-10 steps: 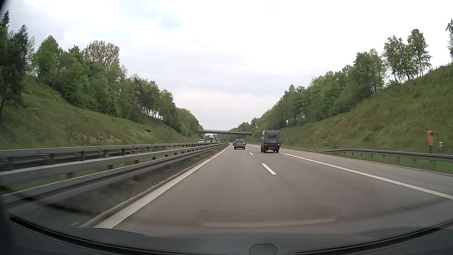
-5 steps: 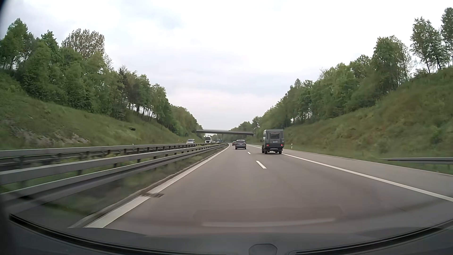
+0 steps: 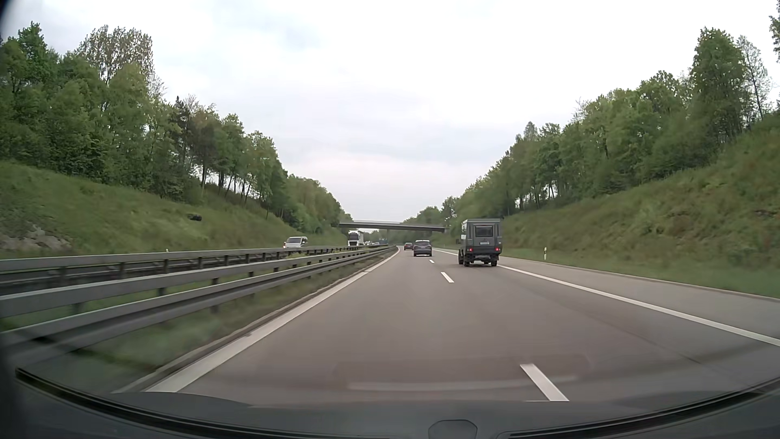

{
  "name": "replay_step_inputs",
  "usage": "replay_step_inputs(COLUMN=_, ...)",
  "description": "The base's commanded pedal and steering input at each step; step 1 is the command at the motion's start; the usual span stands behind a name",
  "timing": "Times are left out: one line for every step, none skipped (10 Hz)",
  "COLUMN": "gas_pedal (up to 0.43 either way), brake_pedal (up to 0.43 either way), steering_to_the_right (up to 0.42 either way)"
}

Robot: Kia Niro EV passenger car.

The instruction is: Follow the waypoints while adhering to traffic rules and regulations

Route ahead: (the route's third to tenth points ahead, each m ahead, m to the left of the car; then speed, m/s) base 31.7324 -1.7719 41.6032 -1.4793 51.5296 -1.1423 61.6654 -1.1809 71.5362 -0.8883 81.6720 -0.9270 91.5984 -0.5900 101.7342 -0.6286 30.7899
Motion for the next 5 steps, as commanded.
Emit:
replay_step_inputs(gas_pedal=0.28, brake_pedal=0.0, steering_to_the_right=-0.005)
replay_step_inputs(gas_pedal=0.28, brake_pedal=0.0, steering_to_the_right=-0.005)
replay_step_inputs(gas_pedal=0.28, brake_pedal=0.0, steering_to_the_right=-0.005)
replay_step_inputs(gas_pedal=0.28, brake_pedal=0.0, steering_to_the_right=-0.005)
replay_step_inputs(gas_pedal=0.28, brake_pedal=0.0, steering_to_the_right=-0.005)
